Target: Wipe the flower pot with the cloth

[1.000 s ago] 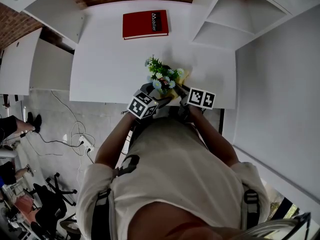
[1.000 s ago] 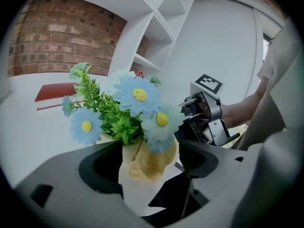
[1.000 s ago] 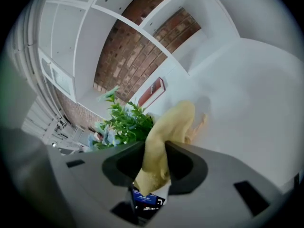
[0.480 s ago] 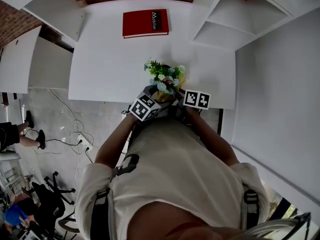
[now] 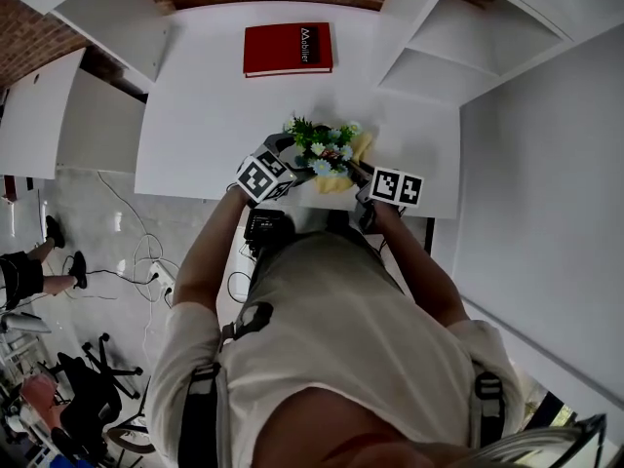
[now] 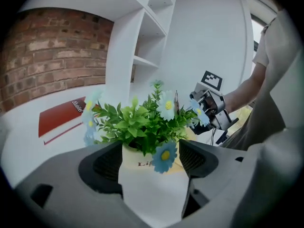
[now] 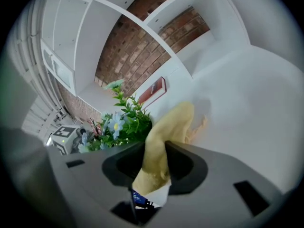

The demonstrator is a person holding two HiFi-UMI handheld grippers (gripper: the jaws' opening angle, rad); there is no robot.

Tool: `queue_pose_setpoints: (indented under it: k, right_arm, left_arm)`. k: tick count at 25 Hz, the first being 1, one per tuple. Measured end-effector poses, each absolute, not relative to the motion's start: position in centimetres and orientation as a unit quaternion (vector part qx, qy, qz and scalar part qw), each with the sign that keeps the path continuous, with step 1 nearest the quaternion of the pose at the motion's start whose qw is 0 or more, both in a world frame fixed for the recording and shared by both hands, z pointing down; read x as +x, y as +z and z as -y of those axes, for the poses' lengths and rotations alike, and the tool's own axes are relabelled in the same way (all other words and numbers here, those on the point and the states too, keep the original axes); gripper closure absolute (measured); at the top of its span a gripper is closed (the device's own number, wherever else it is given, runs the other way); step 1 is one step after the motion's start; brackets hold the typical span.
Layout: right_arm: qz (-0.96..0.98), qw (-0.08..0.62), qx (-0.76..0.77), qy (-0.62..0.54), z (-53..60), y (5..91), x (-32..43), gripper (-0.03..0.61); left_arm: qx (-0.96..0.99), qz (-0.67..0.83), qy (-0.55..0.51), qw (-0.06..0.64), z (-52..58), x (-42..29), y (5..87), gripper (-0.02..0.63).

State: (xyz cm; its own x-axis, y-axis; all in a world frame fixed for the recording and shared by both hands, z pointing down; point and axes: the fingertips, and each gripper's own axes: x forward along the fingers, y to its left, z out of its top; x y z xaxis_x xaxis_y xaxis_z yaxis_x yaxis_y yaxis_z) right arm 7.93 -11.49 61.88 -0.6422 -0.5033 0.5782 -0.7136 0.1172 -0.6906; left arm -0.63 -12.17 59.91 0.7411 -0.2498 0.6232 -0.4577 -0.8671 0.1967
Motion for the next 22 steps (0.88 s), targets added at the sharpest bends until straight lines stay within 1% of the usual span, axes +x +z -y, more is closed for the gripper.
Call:
queue_pose_setpoints:
  k: [3,8,12,18,22]
  right_arm:
    - [0.745,0.108,0.401,0.522,11.6,62.0,7.3,0.440]
    - [0.741,0.144,0.398,0.521,11.1,63.8,7.0,0.440]
    - [0.736,0.162,0.396,0.525,10.6,65.3,7.3,0.440]
    - [0.745,0.164,0.378,0.525,11.0,65.1,7.7,0.439]
    - [0.768,0.154,0.357,0.509,12.2,62.7,8.2,0.439]
  left_arm:
    - [0.918,0.187,0.307,0.168,12.4,0.0,60.5,0.255]
    - [0.918,0.217,0.296,0.153,12.8,0.4,60.3,0.256]
    - [0.911,0.233,0.303,0.157,11.5,0.5,60.7,0.256]
    - [0.893,0.257,0.335,0.153,9.7,-0.7,61.5,0.265]
    - [0.890,0.294,0.311,0.157,11.5,-2.4,60.3,0.264]
